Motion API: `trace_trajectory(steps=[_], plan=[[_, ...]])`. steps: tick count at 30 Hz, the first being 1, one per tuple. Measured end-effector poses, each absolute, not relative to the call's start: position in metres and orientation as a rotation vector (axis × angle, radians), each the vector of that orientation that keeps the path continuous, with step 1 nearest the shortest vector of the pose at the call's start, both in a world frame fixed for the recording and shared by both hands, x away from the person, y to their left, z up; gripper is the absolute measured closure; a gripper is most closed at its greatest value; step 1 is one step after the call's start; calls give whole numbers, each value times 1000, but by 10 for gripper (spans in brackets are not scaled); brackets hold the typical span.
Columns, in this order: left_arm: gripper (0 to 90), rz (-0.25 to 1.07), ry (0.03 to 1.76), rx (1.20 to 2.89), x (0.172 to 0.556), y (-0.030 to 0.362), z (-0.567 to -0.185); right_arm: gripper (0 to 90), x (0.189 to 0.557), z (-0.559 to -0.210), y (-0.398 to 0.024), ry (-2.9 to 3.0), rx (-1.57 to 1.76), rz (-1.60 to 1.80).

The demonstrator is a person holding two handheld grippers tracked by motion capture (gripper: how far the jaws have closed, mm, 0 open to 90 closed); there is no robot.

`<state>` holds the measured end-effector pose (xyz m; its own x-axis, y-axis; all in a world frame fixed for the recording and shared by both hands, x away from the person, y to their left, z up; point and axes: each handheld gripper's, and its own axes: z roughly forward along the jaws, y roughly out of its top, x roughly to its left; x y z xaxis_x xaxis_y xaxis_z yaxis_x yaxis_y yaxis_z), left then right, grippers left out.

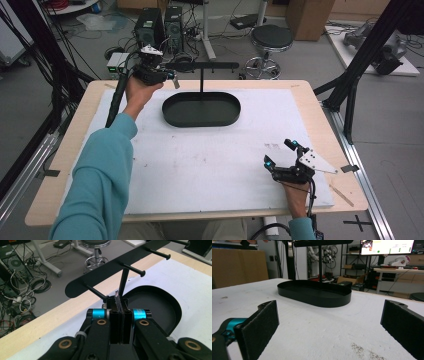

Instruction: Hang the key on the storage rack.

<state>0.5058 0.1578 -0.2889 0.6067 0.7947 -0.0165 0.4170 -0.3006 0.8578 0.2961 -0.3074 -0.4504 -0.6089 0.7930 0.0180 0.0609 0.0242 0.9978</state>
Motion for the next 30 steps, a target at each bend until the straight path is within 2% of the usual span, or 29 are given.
trace_trajectory(steps=[30], plan=[[889,513,986,1892,520,169,-294,8,297,-450,-308,1733,869,1640]])
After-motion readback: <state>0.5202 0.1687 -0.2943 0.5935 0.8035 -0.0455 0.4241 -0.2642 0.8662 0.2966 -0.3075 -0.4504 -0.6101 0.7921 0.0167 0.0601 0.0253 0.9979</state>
